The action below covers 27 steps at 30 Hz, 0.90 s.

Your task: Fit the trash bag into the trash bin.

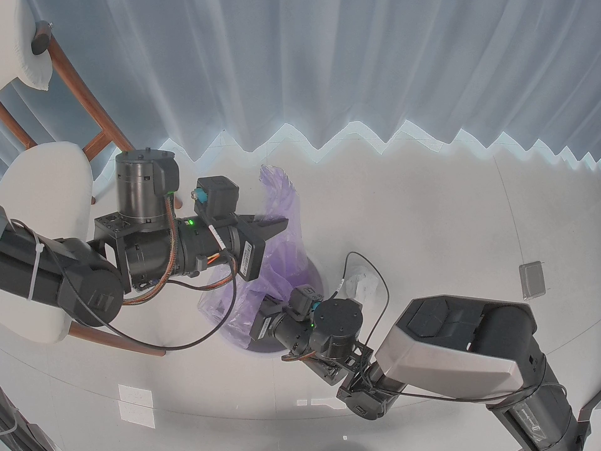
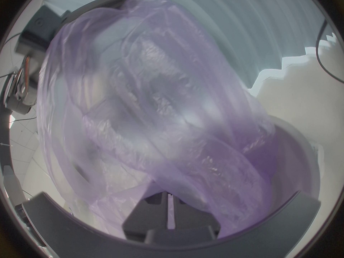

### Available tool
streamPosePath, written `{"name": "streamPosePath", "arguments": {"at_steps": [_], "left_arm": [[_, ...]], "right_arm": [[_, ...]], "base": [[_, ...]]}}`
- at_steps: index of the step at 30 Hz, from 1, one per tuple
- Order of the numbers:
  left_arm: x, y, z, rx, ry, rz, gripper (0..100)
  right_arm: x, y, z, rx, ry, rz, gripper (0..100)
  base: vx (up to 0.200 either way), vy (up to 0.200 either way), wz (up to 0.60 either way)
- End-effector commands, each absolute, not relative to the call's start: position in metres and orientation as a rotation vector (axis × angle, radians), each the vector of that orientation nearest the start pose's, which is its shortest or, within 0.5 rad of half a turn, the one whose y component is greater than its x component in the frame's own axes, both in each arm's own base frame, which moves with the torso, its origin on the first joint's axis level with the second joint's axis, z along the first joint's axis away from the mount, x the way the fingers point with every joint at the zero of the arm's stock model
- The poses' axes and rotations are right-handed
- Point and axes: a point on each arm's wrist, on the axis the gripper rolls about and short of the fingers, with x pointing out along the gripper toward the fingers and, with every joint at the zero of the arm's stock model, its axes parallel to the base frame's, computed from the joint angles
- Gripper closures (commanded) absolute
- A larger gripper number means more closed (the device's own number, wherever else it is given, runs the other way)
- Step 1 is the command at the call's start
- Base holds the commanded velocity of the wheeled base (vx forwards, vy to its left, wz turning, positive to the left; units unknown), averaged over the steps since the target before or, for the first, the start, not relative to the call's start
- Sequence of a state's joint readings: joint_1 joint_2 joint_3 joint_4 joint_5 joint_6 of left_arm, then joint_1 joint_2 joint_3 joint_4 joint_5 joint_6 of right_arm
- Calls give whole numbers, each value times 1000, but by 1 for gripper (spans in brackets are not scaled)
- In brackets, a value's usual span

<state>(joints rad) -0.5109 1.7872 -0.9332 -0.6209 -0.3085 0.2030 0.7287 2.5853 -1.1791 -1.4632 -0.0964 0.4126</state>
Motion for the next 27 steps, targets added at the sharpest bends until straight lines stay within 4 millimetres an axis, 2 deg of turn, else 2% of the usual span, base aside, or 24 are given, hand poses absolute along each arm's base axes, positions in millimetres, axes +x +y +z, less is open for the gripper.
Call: {"name": "streamPosePath", "arguments": {"at_steps": [1,6,11,20,23,24,27], "left_arm": [[290,-177,178,221,181,-853,100],[292,-178,173,229,197,-833,100],[290,-177,169,231,213,-834,100],[283,-170,155,245,268,-828,100],[277,-167,145,260,307,-831,100],[273,-164,137,279,335,-814,100],[273,-161,136,283,341,-801,100]], "right_arm": [[357,291,4,418,77,604,100],[360,289,-1,407,103,592,100],[354,298,-11,392,129,618,100],[314,336,-10,387,216,724,100],[304,337,-16,389,264,729,100],[287,332,-24,378,322,735,100],[265,322,-29,359,371,764,100]], "base": [[0,0,0],[0,0,0],[0,0,0],[0,0,0],[0,0,0],[0,0,0],[0,0,0]]}}
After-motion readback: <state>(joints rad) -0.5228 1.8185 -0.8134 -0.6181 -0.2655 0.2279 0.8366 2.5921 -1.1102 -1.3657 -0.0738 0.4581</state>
